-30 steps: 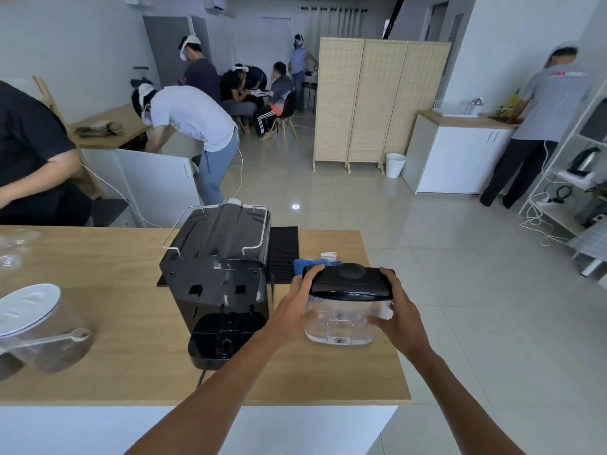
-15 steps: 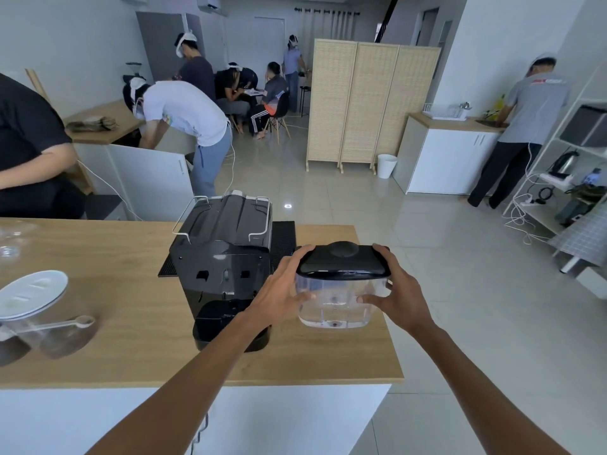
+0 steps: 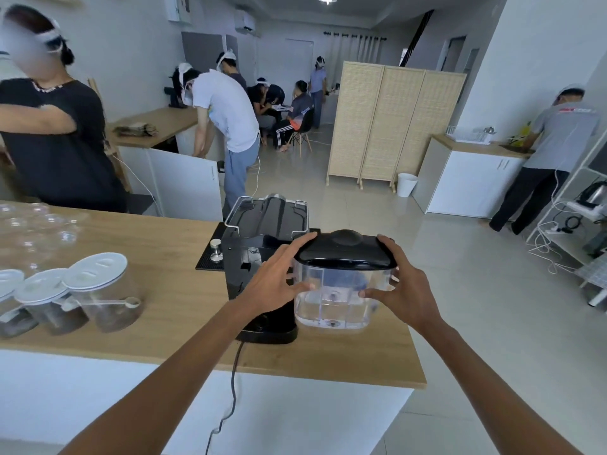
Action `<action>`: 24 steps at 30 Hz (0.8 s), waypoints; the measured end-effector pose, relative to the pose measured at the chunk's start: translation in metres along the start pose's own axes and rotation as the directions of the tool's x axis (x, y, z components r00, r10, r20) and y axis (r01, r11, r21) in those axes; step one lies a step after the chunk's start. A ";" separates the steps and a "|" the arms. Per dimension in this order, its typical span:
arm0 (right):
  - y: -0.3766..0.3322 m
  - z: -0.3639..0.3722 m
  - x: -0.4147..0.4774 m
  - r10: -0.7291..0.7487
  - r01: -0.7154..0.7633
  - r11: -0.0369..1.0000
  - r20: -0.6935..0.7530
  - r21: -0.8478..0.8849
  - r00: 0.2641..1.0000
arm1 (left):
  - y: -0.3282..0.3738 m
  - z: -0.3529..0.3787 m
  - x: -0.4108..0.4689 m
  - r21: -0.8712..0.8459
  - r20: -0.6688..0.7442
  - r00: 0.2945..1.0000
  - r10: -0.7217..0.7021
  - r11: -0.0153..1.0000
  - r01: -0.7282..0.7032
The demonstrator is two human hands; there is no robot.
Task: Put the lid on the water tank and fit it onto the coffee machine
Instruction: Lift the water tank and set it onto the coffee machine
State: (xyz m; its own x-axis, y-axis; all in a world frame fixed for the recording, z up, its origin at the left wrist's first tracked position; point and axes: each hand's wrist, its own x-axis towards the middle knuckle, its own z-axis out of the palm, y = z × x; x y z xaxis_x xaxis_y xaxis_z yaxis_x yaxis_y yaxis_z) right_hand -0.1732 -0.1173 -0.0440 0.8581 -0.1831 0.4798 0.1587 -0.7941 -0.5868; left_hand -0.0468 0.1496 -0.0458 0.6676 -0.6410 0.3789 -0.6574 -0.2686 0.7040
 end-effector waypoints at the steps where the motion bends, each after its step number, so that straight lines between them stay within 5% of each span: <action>1: -0.005 0.006 0.002 -0.003 0.003 1.000 0.003 0.011 1.000 | -0.003 -0.007 -0.004 0.002 -0.002 1.000 -0.007 1.000 0.007; 24: -0.073 0.144 0.037 0.085 -0.094 0.987 0.070 0.134 0.994 | -0.090 -0.105 -0.047 -0.073 -0.037 0.989 -0.143 0.987 0.140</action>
State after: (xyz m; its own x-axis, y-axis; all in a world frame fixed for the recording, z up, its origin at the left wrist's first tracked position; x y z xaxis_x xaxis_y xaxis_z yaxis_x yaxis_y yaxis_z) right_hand -0.0822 0.0173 -0.0776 0.9006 -0.2089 0.3812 0.1414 -0.6886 -0.7112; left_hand 0.0179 0.2790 -0.0637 0.7671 -0.5688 0.2967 -0.5304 -0.3022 0.7921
